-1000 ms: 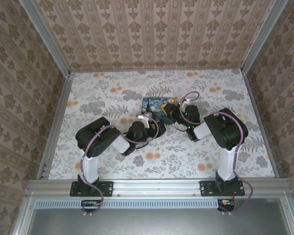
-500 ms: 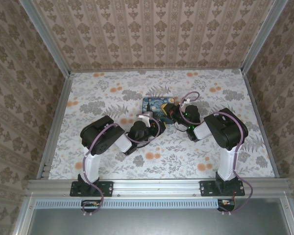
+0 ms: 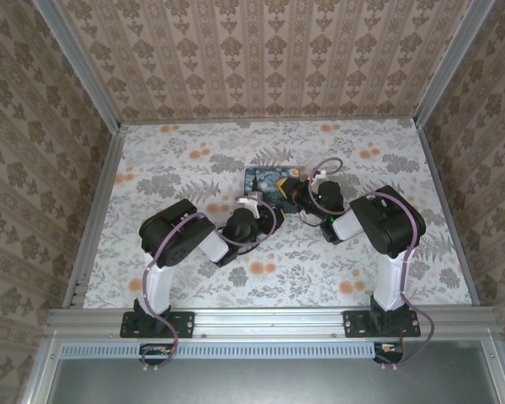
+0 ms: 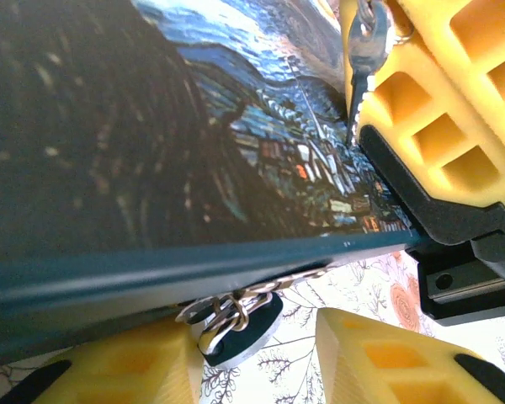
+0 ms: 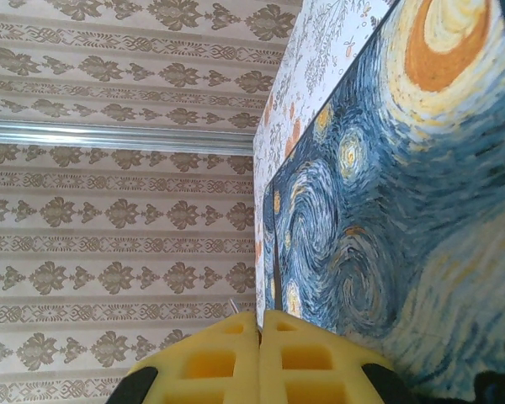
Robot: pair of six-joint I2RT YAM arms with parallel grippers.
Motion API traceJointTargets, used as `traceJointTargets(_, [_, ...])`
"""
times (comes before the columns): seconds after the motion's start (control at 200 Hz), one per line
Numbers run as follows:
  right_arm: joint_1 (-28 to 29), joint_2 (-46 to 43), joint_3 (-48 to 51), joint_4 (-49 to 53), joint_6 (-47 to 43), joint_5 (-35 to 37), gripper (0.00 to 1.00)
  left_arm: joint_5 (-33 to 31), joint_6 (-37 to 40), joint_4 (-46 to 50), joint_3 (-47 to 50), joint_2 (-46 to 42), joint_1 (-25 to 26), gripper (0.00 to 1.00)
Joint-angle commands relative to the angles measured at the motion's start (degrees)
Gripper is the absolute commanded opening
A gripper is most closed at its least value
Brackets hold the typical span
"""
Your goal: Unlock a padlock with a key
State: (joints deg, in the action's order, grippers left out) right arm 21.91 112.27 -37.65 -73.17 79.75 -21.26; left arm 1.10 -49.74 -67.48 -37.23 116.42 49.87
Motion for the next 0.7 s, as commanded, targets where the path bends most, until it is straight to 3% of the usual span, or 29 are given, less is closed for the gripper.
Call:
traceJointTargets(0.0, [-0.07,1.02,0.95,-1.94,0.45,0.34,0.0,-0.75,-0.61,1.53,-0.64,1.13,0.94,0.41])
traceJointTargets(0.15, [-0.11,1.2,0.86,-1.9,0.5,0.29,0.0,-1.92,-0.19,3.65,-1.3,0.08,1.44,0.4])
traceJointTargets(0.295, [-0.11,1.31,0.91,-1.99,0.5,0.34,0.0,-3.69,-0.68,4.89,-1.84,0.1,1.68,0.3])
traceJointTargets(0.48, [-0.11,1.37,1.16,-2.15,0.5,0.4,0.0,-5.21,-1.42,5.51,-2.39,0.3,1.73,0.28])
traceJointTargets(0.695, [-0.11,1.72,1.26,-2.17,0.5,0.35,0.0,-5.72,-3.65,2.11,-1.92,1.04,1.7,0.39])
